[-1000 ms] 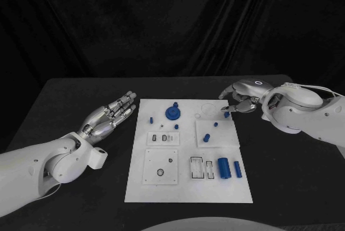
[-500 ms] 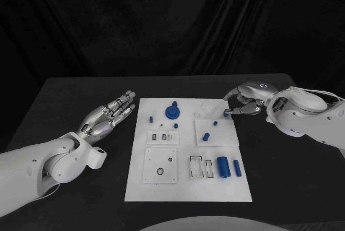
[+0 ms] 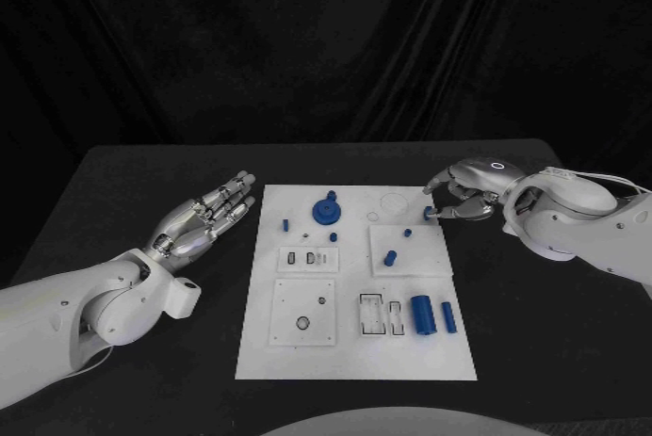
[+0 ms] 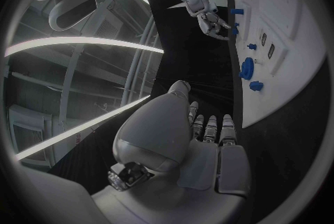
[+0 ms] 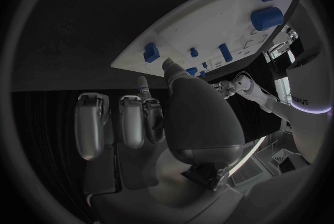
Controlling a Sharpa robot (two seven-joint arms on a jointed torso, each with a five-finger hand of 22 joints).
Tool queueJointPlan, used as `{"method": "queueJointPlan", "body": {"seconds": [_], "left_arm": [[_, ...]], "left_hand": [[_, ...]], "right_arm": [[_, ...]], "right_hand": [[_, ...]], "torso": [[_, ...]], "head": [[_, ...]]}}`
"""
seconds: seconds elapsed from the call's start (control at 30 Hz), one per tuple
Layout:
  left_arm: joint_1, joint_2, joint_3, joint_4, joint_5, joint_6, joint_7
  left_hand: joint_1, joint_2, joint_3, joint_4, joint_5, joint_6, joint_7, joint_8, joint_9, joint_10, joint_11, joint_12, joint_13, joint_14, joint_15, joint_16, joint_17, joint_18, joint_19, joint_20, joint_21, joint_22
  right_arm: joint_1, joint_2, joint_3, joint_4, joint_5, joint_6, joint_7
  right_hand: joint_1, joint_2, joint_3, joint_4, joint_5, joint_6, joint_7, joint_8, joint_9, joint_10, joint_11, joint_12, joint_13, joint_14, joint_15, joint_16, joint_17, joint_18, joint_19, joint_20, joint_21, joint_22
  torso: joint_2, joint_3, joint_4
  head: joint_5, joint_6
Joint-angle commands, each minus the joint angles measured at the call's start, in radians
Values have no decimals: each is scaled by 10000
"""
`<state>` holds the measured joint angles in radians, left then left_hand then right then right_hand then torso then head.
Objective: Assemble the parts on the task board
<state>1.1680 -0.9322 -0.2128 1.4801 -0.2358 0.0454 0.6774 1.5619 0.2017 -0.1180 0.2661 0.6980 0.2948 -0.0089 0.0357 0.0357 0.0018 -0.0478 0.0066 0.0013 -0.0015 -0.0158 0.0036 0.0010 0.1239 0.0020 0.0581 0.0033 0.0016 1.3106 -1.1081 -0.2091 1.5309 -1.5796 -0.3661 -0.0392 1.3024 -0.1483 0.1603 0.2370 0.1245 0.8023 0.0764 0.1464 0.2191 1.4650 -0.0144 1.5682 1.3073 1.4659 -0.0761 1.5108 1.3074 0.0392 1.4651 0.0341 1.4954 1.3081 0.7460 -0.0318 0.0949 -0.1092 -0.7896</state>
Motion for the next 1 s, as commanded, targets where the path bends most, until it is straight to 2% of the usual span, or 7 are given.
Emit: {"method": "queueJointPlan", "body": {"seconds": [0.03, 0.27, 0.43, 0.47, 0.6, 0.77, 1.0], "left_arm": [[-16, -6, 7, 20, -30, 135, 777], [-16, -22, 7, 22, -30, 141, 734], [-16, -11, 7, 11, -30, 153, 718], [-16, -9, 7, 9, -30, 157, 714], [-16, -6, 7, -2, -30, 172, 700], [-16, -3, 7, -12, -30, 187, 684], [-16, 7, 7, -25, -30, 222, 657]], "left_hand": [[116, -15, 51, -10, 0, -38, 24, 7, -5, -18, 69, -66, -13, 15, 84, -36, -10, 186, -20, 74, -33, -16], [124, -9, 67, -20, 5, -48, 27, 6, -6, -18, 74, -66, -13, 15, 88, -36, -10, 188, -20, 81, -33, -16], [132, -3, 82, -28, 6, -60, 29, 4, -7, -18, 78, -66, -13, 15, 93, -36, -10, 190, -20, 87, -33, -16], [132, -3, 82, -28, 6, -60, 29, 4, -7, -18, 78, -66, -13, 15, 93, -36, -10, 190, -20, 87, -33, -16], [132, -3, 82, -28, 6, -60, 29, 4, -7, -18, 78, -66, -13, 15, 93, -36, -10, 190, -20, 87, -33, -16], [138, 0, 94, -35, 6, -73, 32, 2, -9, -18, 84, -66, -13, 15, 95, -36, -10, 192, -20, 92, -33, -16], [138, 0, 94, -35, 6, -73, 32, 2, -9, -18, 84, -66, -13, 15, 95, -36, -10, 192, -20, 92, -33, -16]], "right_arm": [[-73, 14, 4, -9, -76, -43, 30], [-136, 64, 4, -54, -77, -34, -61], [-160, 127, 4, -126, -77, -1, -141], [-164, 142, 4, -140, -77, 3, -150], [-185, 197, 4, -182, -77, 13, -181], [-228, 254, 4, -245, -77, 58, -237], [-345, 329, 4, -339, -78, 98, -267]], "right_hand": [[134, 14, -9, 93, 91, 118, 5, 66, 37, 1058, -43, 26, 2635, 837, -49, 27, 1560, -159, 606, -34, 22, 2154], [360, 2, -37, 242, 449, 288, 14, 307, 192, 1058, -38, 26, 2635, 833, -45, 18, 1541, -156, 601, -32, 5, 2156], [538, 30, -34, 276, 944, 267, 25, 455, 311, 1058, -33, 26, 2635, 827, -41, 7, 1518, -152, 595, -29, -13, 2156], [606, 45, -22, 256, 1168, 275, 27, 514, 358, 1058, -28, 26, 2635, 826, -39, 3, 1511, -150, 591, -28, -22, 2154], [693, 68, -9, 217, 1442, 300, 29, 624, 447, 1058, -28, 26, 2635, 823, -38, -3, 1498, -149, 591, -26, -28, 2157], [726, 72, -6, 194, 1525, 311, 29, 676, 492, 1058, -27, 26, 2635, 820, -38, -9, 1488, -146, 585, -26, -41, 2152], [954, 21, -5, 12, 1548, 392, 17, 914, 694, 1058, -32, 26, 2635, 814, -43, -22, 1464, -139, 572, -28, -70, 2145]], "torso": [[-3, 4, 7], [-3, 3, -4], [-4, 4, -2], [-1, 4, 2], [2, 5, -4], [-9, 4, 9], [-8, 9, 8]], "head": [[-14, -60], [-10, -93], [-5, -111], [-4, -116], [2, -118], [-6, -135], [11, -140]]}}
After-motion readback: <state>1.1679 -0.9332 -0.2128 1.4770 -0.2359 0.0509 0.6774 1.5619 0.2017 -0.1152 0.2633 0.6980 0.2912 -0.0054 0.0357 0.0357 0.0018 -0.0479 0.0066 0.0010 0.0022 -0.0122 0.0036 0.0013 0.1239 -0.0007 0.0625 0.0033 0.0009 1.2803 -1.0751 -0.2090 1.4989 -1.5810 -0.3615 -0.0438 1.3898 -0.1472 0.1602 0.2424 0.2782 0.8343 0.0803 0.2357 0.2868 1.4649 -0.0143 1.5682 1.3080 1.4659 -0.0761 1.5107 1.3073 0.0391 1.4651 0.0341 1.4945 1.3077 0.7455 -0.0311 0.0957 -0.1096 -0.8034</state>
